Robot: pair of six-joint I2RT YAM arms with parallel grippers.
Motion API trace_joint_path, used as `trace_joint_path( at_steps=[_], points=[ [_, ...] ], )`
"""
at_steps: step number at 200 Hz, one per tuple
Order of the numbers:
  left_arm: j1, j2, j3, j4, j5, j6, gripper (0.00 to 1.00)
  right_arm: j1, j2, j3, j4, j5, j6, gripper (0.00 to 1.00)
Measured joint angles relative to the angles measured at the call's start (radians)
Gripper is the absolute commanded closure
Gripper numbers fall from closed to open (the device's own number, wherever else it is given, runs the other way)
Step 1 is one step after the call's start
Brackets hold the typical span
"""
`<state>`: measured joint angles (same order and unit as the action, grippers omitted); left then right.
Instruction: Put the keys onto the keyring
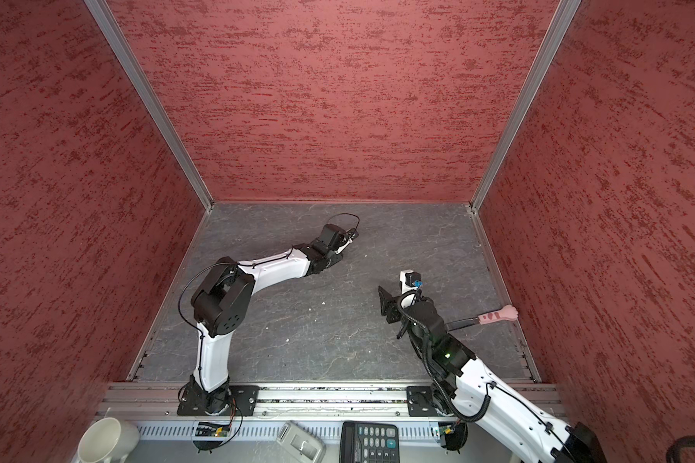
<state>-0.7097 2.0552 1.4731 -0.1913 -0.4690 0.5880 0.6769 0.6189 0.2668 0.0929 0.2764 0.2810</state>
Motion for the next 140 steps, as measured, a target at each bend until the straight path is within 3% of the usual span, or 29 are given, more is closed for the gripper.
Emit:
trace_joint_path(
  at_steps=[50, 95, 140],
  points=[
    [-0.098, 0.054, 0.069, -0.007, 0.051, -0.059, 0.5, 0.0, 0.037, -0.009, 0.01, -0.001, 0.014, 0.3],
    [-0.133, 0.023, 0.055, -0.031, 0.217, -0.2, 0.39, 0.0, 0.047, -0.009, 0.014, -0.002, 0.023, 0.3],
    [-0.109, -0.227, -0.108, -0.004, 0.359, -0.375, 0.31, 0.0, 0.043, -0.006, 0.001, 0.023, 0.018, 0.24]
  ],
)
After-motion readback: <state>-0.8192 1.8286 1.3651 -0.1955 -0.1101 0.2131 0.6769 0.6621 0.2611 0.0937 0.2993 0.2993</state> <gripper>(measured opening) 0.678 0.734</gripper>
